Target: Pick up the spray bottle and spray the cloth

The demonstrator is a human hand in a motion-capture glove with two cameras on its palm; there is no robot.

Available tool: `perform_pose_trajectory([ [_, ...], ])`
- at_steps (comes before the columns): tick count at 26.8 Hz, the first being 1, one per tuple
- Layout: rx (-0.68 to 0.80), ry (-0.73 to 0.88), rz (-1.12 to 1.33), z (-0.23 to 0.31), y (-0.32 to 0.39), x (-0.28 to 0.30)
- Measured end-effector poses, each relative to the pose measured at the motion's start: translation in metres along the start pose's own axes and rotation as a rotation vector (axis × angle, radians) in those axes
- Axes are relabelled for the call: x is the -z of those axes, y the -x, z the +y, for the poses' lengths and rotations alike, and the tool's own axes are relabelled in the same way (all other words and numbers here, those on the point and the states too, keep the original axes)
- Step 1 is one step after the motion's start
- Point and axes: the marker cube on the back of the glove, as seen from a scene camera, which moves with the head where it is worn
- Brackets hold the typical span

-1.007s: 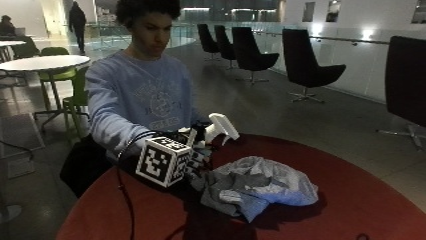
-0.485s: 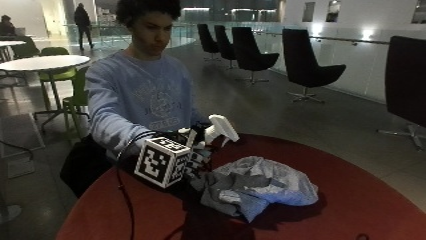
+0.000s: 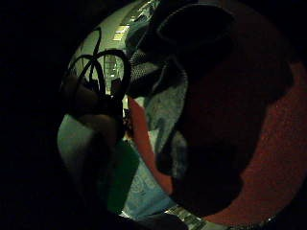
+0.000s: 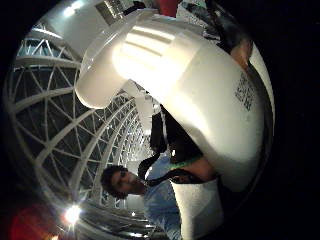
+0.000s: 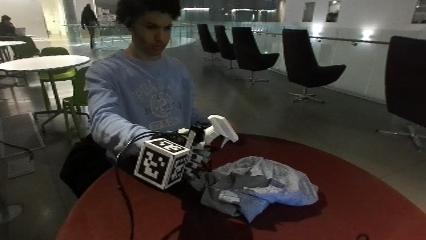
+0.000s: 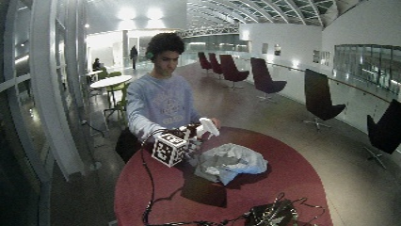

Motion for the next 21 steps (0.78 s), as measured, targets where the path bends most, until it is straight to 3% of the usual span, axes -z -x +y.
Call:
perform_pose_trajectory([
  [21, -0.024, 0.013, -0.004, -0.0011, -0.0015, -0.0017],
])
